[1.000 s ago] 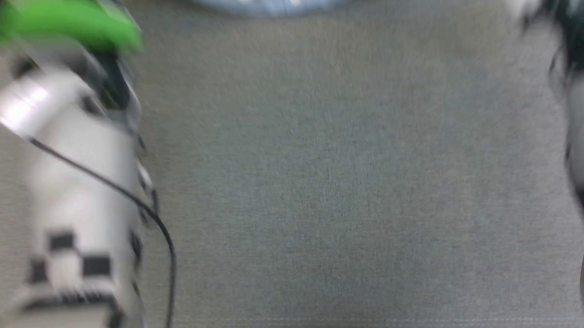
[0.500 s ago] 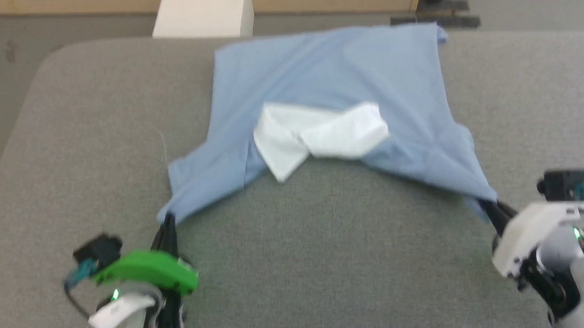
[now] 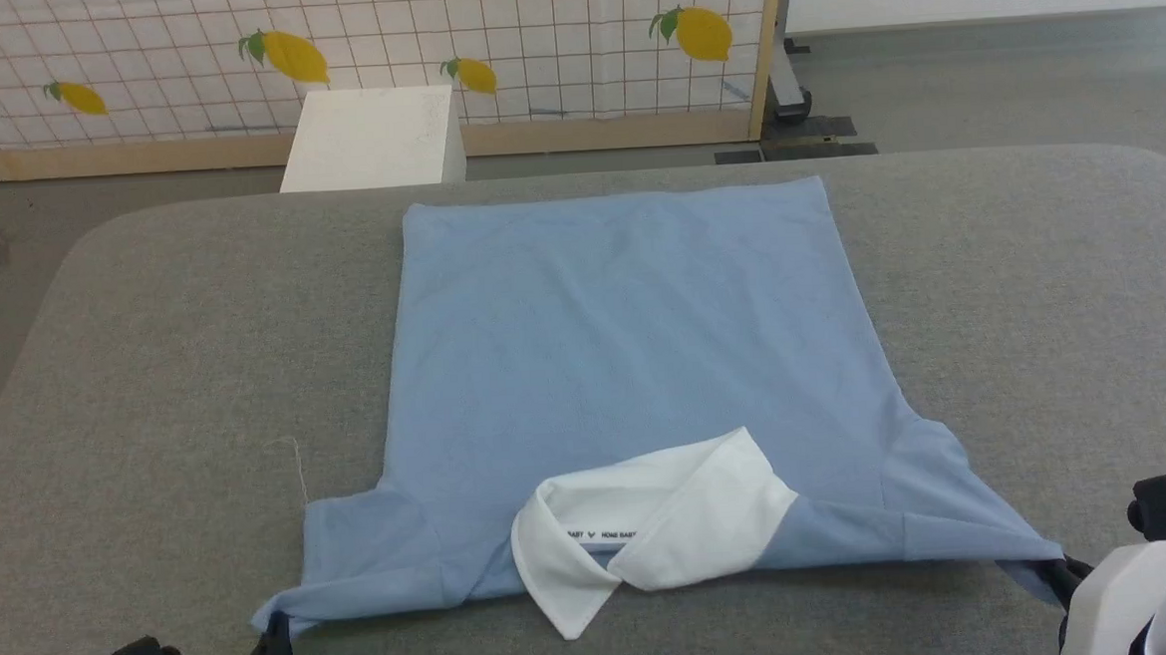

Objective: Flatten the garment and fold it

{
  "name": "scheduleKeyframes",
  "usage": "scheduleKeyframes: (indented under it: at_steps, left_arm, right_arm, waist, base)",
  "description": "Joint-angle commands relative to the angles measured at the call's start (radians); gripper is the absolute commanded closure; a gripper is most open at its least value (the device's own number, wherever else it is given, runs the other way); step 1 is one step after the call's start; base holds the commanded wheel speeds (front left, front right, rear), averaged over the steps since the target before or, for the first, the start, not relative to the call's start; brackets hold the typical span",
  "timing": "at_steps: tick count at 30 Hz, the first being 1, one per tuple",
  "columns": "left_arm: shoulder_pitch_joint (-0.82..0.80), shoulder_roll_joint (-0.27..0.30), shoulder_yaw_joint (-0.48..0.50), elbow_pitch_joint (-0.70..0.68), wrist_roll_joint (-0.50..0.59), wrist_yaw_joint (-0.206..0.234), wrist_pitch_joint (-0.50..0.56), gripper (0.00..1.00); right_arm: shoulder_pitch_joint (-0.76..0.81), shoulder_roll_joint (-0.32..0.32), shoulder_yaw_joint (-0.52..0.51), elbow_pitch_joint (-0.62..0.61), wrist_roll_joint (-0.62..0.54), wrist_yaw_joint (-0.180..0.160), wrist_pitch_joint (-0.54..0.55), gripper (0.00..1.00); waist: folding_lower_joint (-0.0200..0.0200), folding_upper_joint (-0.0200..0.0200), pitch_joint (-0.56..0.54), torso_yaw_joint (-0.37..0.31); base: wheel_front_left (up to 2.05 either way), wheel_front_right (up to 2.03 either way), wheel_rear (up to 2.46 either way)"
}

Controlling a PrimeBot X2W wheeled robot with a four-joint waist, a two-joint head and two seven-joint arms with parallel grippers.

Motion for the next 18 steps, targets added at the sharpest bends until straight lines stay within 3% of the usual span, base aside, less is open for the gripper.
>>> scheduleKeyframes:
  at_steps: [1,8,18]
  left_arm:
    - [0.015,0.025,-0.012,-0.027,0.026,0.018,0.017,1.00]
    - [-0.027,0.112,-0.143,-0.103,0.196,0.086,0.129,1.00]
    - [-0.087,0.094,-0.170,-0.115,0.213,0.094,0.126,1.00]
  right_arm:
    - [0.002,-0.002,-0.001,-0.026,-0.014,-0.001,0.026,1.00]
    - [-0.111,-0.039,0.133,-0.071,-0.114,-0.001,0.231,1.00]
    - [-0.305,-0.044,0.305,0.149,-0.171,-0.001,0.458,1.00]
  waist:
    - [0.0002,0.0000,0.000,-0.002]
    - [0.0002,0.0000,0.039,-0.008]
    - [0.0002,0.0000,0.107,0.001]
  base:
    - [0.00,0.00,0.00]
    - [0.00,0.00,0.00]
    - [0.00,0.00,0.00]
